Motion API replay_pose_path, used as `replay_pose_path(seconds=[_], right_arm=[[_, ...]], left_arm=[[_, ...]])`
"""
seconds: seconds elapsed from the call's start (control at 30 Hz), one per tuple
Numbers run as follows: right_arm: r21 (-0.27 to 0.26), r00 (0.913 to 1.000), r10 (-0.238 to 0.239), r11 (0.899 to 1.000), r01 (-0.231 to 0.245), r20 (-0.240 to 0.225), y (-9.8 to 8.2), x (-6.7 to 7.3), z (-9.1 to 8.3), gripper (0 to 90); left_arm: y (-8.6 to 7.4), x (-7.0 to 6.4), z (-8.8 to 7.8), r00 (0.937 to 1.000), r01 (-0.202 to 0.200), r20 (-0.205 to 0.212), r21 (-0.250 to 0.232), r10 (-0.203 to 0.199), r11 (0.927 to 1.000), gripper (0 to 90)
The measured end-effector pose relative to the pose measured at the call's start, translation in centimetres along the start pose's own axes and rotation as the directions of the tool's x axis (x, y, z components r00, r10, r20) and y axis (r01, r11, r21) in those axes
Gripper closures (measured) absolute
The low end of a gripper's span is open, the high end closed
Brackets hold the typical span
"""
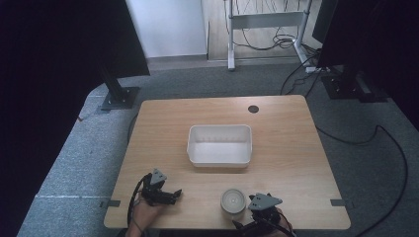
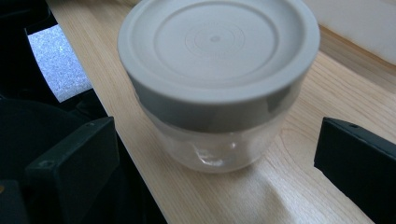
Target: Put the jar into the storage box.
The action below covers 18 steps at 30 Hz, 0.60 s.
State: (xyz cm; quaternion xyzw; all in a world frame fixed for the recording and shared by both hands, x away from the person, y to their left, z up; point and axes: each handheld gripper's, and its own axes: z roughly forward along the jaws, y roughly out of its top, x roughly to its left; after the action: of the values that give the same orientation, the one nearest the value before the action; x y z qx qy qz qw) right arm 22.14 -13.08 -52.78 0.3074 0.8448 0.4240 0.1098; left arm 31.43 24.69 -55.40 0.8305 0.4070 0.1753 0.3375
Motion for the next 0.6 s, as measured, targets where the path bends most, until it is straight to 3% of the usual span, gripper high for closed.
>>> replay_pose_path(seconds=[0.6], right_arm=[[0.016, 0.9996, -0.026, 1.000, 0.026, 0.011, 1.1, 0.0, 1.8, 0.5]], left_arm=[[0.0, 0.0, 0.0, 1.0000, 0.000, 0.000, 0.000, 0.000, 1.0000, 0.6]])
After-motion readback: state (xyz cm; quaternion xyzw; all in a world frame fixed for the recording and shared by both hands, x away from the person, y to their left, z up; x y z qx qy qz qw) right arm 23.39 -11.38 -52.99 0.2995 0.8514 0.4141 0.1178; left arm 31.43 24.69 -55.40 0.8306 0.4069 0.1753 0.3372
